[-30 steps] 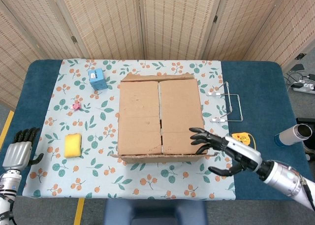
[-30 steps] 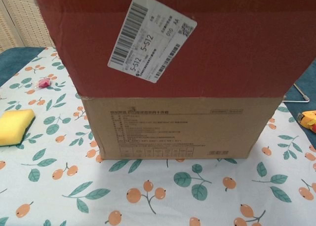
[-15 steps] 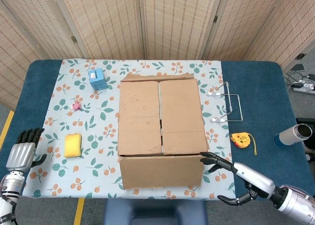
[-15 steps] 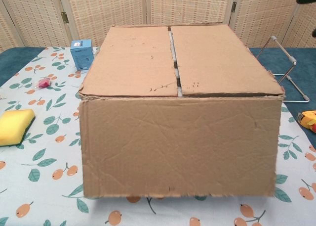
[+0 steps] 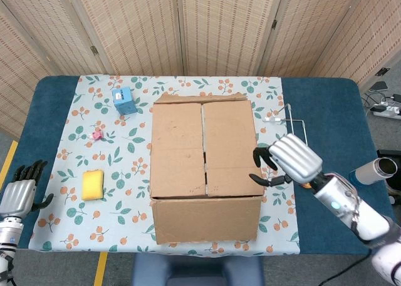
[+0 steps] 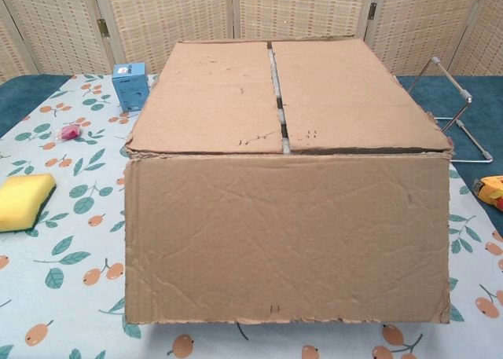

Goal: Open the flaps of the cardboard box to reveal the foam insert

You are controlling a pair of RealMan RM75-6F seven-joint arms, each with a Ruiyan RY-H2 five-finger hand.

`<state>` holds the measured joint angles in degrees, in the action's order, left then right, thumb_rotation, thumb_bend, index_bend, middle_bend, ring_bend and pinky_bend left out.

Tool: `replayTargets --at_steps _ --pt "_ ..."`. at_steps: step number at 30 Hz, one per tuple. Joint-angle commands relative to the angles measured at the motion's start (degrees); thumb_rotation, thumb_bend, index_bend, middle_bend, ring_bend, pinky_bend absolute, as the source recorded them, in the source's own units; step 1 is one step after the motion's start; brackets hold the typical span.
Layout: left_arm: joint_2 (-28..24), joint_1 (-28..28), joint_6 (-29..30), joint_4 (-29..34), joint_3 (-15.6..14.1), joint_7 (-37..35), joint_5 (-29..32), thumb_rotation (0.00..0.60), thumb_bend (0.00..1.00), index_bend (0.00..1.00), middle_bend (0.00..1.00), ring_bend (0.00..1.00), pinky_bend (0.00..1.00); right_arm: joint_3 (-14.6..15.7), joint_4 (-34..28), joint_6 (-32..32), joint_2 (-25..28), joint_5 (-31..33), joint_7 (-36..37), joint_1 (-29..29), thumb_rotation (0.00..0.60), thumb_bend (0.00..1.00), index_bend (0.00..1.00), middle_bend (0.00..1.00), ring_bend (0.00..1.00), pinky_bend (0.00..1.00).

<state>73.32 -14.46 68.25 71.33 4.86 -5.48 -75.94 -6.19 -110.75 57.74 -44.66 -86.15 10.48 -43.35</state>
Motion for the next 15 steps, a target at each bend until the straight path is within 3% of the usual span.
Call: replayTargets --at_steps 1,7,11,15 --pt "-0.40 0.27 0.31 -0.10 0.10 -1.12 -0.15 0.600 0.38 0.00 0.08 0.15 0.01 -6.83 4.12 -13.55 -6.40 12.18 -17.16 -10.76 0.002 0.41 0.67 0.84 0.86 0.83" --pt "-0.68 0.36 0.11 -0.55 0.32 -3.16 -0.08 0.600 0.38 0.00 0.12 0.16 0.00 -6.86 4.16 -20.01 -9.61 21.43 -27.27 -17.31 0.000 0.41 0.69 0.81 0.85 0.81" --pt "-0.28 -0.03 -1.11 -1.98 0.15 -5.09 -0.28 0.600 0.38 0.00 0.15 0.15 0.00 -5.73 6.55 -22.86 -13.44 27.47 -31.73 -21.65 0.000 0.41 0.69 0.71 0.78 0.75" --pt "-0.37 0.12 -1.07 -3.21 0.62 -6.97 0.12 0.600 0.38 0.00 0.16 0.15 0.00 -4.22 8.64 -22.90 -15.94 29.31 -34.87 -23.77 0.000 0.41 0.69 0.59 0.71 0.64"
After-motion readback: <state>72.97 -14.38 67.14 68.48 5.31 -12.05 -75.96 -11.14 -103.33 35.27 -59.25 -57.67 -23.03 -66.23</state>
